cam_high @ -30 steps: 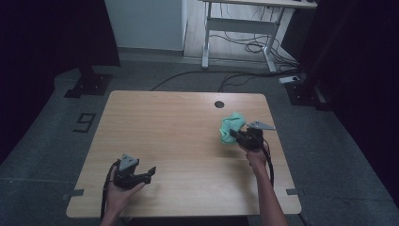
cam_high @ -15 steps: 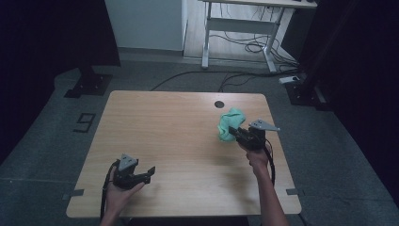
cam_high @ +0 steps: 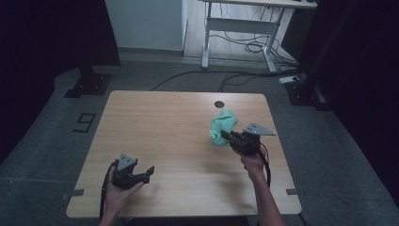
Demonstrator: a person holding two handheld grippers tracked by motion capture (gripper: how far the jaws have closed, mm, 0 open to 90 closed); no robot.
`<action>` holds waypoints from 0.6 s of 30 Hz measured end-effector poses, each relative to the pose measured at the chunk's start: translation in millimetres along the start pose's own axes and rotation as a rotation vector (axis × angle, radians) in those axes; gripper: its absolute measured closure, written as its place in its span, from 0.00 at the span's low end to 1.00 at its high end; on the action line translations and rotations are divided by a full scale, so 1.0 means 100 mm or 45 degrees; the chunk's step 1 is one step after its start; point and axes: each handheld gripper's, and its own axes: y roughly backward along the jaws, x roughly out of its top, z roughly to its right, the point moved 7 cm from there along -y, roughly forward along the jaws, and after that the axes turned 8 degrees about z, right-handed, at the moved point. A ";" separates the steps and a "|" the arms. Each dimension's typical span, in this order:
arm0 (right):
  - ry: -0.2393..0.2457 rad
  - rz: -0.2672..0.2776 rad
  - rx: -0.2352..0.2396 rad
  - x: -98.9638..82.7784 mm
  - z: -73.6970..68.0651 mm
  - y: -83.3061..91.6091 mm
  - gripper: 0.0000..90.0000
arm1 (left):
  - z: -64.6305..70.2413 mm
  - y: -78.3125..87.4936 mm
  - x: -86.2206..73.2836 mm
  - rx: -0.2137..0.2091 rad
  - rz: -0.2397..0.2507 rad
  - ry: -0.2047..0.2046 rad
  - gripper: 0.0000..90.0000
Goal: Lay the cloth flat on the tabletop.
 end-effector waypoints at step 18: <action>0.018 -0.031 0.144 -0.24 -0.54 -0.22 0.86 | 0.01 -0.02 -0.03 0.000 -0.020 -0.003 0.25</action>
